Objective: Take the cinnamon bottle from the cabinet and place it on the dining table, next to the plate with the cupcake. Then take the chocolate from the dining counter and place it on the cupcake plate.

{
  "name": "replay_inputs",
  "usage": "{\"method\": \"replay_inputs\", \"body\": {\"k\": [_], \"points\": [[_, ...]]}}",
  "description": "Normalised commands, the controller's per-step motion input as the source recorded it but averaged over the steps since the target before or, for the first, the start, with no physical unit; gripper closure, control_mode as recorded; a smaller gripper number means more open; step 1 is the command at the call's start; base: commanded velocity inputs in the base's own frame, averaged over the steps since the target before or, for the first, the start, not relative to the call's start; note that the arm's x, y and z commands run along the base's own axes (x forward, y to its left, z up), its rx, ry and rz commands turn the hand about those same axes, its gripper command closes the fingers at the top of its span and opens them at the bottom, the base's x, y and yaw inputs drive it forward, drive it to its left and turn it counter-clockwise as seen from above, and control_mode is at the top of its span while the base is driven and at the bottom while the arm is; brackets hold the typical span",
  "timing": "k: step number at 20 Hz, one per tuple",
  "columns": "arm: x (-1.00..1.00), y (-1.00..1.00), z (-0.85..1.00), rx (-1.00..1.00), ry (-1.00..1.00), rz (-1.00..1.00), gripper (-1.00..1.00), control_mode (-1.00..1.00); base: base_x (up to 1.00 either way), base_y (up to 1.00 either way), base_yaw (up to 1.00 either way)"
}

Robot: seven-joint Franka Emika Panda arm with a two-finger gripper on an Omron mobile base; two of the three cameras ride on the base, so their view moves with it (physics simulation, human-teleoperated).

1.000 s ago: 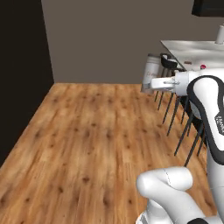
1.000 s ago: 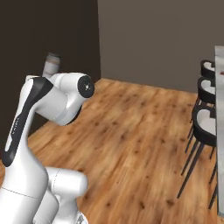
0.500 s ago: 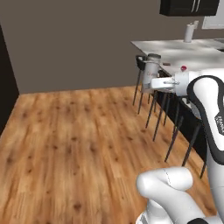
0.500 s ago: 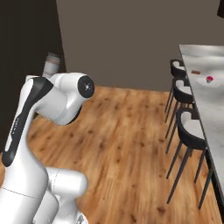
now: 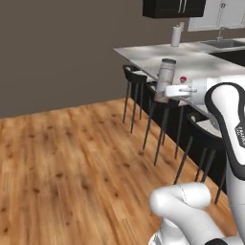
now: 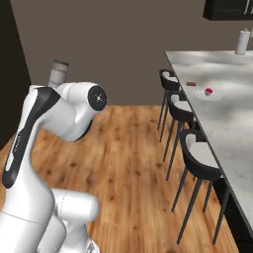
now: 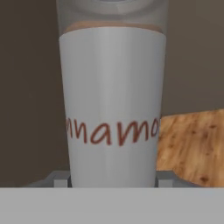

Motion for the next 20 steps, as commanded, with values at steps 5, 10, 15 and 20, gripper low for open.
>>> {"method": "replay_inputs", "body": {"k": [5, 10, 15, 20], "points": [[0.00, 0.00, 0.00, 0.00, 0.00, 0.00, 1.00, 1.00, 0.74, 0.36, -0.35], [0.00, 0.00, 0.00, 0.00, 0.00, 0.00, 1.00, 1.00, 0.73, 0.37, -0.35], [0.00, 0.00, 0.00, 0.00, 0.00, 0.00, 1.00, 1.00, 0.71, 0.39, -0.36], [0.00, 0.00, 0.00, 0.00, 0.00, 0.00, 1.00, 1.00, 0.68, 0.38, -0.40]]}}
